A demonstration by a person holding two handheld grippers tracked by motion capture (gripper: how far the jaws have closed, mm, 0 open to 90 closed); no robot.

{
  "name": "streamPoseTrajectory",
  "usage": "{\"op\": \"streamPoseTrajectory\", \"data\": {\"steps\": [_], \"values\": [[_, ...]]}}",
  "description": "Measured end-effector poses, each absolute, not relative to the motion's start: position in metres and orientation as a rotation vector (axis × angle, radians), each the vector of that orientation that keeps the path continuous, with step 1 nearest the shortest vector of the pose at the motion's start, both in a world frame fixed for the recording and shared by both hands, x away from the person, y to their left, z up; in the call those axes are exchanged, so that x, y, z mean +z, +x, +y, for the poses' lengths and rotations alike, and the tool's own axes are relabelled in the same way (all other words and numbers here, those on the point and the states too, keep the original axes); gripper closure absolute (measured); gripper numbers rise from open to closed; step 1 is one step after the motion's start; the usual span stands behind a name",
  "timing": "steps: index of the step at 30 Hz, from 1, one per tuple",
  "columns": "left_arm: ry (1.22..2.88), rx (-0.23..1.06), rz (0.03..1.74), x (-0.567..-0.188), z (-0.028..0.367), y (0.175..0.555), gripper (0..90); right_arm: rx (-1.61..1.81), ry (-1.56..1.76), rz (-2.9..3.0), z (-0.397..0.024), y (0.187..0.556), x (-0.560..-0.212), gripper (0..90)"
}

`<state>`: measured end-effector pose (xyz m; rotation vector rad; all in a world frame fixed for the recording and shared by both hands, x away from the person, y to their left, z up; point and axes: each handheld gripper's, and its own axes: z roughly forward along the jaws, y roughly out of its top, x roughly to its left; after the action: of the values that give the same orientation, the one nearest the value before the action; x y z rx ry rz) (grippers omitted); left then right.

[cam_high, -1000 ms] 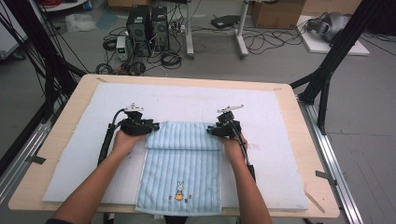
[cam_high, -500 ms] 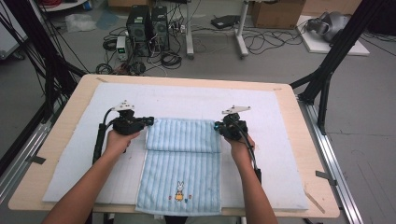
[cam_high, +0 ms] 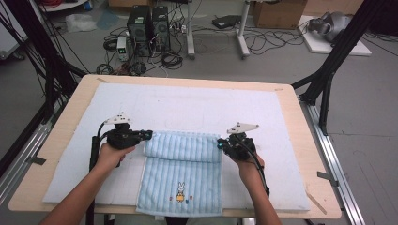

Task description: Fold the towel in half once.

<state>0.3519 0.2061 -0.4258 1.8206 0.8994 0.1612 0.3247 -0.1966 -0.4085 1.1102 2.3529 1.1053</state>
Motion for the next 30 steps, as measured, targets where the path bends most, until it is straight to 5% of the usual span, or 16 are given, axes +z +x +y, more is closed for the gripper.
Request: {"op": "streamPoseTrajectory", "data": {"steps": [13, 19, 30], "values": [[1.901, 0.078, 0.913, -0.451, 0.209, 0.322, 86.6, 1.006, 1.103, 2.449, -0.191, 0.298, -0.427, 85.7], [1.824, 0.136, 1.029, -0.442, 0.214, 0.338, 49.8, 1.099, 1.196, 2.332, -0.197, 0.309, -0.424, 55.8], [1.757, 0.159, 1.146, -0.45, 0.207, 0.373, 45.1, 1.079, 1.364, 2.229, -0.199, 0.349, -0.437, 43.4]]}}
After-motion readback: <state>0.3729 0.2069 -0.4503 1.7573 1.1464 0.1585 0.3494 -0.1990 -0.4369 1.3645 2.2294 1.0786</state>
